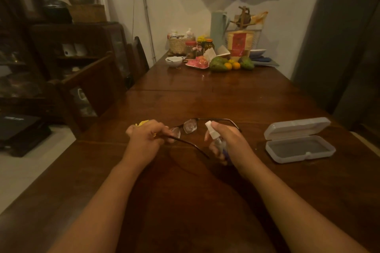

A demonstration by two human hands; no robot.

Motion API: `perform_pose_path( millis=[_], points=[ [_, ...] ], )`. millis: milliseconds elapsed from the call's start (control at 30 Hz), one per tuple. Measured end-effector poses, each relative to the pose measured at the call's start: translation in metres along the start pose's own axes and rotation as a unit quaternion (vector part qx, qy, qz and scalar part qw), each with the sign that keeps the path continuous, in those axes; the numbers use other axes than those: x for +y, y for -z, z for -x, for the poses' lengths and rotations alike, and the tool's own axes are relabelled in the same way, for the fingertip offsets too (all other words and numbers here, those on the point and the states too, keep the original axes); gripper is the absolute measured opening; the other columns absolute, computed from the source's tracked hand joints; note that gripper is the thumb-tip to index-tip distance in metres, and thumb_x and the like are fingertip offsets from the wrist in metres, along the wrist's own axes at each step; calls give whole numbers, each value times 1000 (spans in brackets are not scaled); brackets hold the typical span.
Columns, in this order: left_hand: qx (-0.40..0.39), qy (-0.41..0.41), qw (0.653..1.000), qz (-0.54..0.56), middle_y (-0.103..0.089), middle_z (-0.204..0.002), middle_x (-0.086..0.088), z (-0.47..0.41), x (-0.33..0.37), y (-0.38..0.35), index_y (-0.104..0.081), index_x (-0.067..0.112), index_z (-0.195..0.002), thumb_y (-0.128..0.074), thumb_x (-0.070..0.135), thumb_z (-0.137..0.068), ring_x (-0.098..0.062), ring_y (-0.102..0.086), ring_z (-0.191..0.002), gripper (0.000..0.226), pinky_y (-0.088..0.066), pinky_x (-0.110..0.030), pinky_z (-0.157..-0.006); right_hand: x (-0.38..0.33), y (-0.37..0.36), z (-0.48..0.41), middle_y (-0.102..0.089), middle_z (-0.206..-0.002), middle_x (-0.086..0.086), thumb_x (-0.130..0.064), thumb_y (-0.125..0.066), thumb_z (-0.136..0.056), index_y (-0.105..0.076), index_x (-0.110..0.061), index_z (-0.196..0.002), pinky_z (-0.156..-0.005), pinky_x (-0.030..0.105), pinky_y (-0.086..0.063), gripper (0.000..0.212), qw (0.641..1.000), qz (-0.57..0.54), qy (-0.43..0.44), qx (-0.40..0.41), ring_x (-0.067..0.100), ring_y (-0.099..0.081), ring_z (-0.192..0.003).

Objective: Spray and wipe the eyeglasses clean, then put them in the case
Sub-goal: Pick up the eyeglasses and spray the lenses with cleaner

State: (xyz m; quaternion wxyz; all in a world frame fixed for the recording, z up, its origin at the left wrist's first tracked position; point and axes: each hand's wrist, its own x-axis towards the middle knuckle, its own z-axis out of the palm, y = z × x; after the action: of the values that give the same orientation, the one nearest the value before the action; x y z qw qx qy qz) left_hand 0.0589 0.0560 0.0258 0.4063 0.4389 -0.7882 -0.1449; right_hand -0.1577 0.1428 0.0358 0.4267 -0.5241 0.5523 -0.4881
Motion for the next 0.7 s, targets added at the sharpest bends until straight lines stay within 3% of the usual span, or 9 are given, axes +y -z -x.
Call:
perform_pose_path(
  millis=[33, 100, 200, 300, 400, 467, 533, 600, 700],
  points=[
    [-15, -3, 1000, -19, -68, -96, 16, 1, 2, 2, -68, 48, -69, -81, 1, -68, -5, -57, -108, 49, -19, -35, -92, 0, 0, -1, -53, -56, -1, -60, -42, -97, -67, -26, -72, -42, 22, -36, 49, 1000, -4, -4, 3, 11, -45, -44],
    [-53, -17, 997, -53, -67, -99, 25, 1, 2, 7, -70, 48, -72, -84, 13, -68, 7, -47, -111, 38, -13, -29, -84, 1, 1, -1, -51, -55, -1, -60, -42, -98, -66, -26, -69, -41, 21, -35, 50, 1000, -12, -8, 7, 11, -44, -44],
    [-116, -53, 987, -96, -69, -90, 30, 0, 1, 12, -75, 46, -74, -86, 28, -66, 9, -43, -121, 23, -11, -32, -93, 1, 3, -1, -50, -55, -3, -64, -44, -93, -62, -27, -66, -41, 23, -35, 50, 999, -29, -21, 14, 10, -43, -44],
    [-167, -63, 970, -165, -65, -99, 35, -4, 4, 16, -73, 51, -82, -85, 42, -65, 7, -28, -134, 23, -6, -36, -102, 0, 4, 0, -49, -54, -3, -64, -46, -93, -60, -24, -66, -41, 23, -34, 51, 999, -41, -33, 13, 11, -41, -44],
    [-195, -71, 969, -135, -55, -115, 44, -9, 6, 25, -65, 61, -99, -83, 32, -67, 6, -8, -136, 47, 0, -33, -103, -2, 4, 0, -47, -53, -2, -65, -47, -93, -58, -22, -67, -42, 23, -33, 51, 998, -44, -38, 17, 11, -39, -43],
    [-178, -66, 978, -87, -48, -124, 47, -15, 9, 28, -57, 66, -107, -71, 19, -75, 2, -7, -138, 59, -2, -33, -100, -3, 4, 1, -48, -53, -3, -66, -47, -93, -58, -25, -64, -41, 23, -33, 51, 998, -47, -36, 13, 11, -40, -43],
    [-179, -62, 975, -114, -42, -140, 36, -27, 11, 24, -49, 69, -114, -60, 13, -79, -8, -7, -143, 67, -5, -38, -102, -5, 3, 1, -48, -54, -4, -66, -46, -92, -58, -27, -62, -42, 22, -34, 51, 999, -42, -30, 9, 11, -41, -43],
    [-224, -62, 952, -199, -26, -159, 12, -39, 13, 16, -40, 72, -120, -56, 10, -83, -17, -1, -145, 74, -6, -50, -107, -7, 2, 3, -49, -54, -4, -65, -46, -93, -59, -26, -64, -42, 22, -35, 51, 999, -34, -23, 1, 11, -41, -44],
    [-269, -110, 918, -272, -9, -164, -1, -56, 10, 4, -45, 70, -119, -56, 13, -88, -22, 3, -146, 66, -5, -53, -111, -9, -1, 5, -49, -54, -5, -66, -46, -92, -59, -28, -63, -41, 23, -35, 50, 1000, -27, -14, -4, 11, -42, -43]
  ],
)
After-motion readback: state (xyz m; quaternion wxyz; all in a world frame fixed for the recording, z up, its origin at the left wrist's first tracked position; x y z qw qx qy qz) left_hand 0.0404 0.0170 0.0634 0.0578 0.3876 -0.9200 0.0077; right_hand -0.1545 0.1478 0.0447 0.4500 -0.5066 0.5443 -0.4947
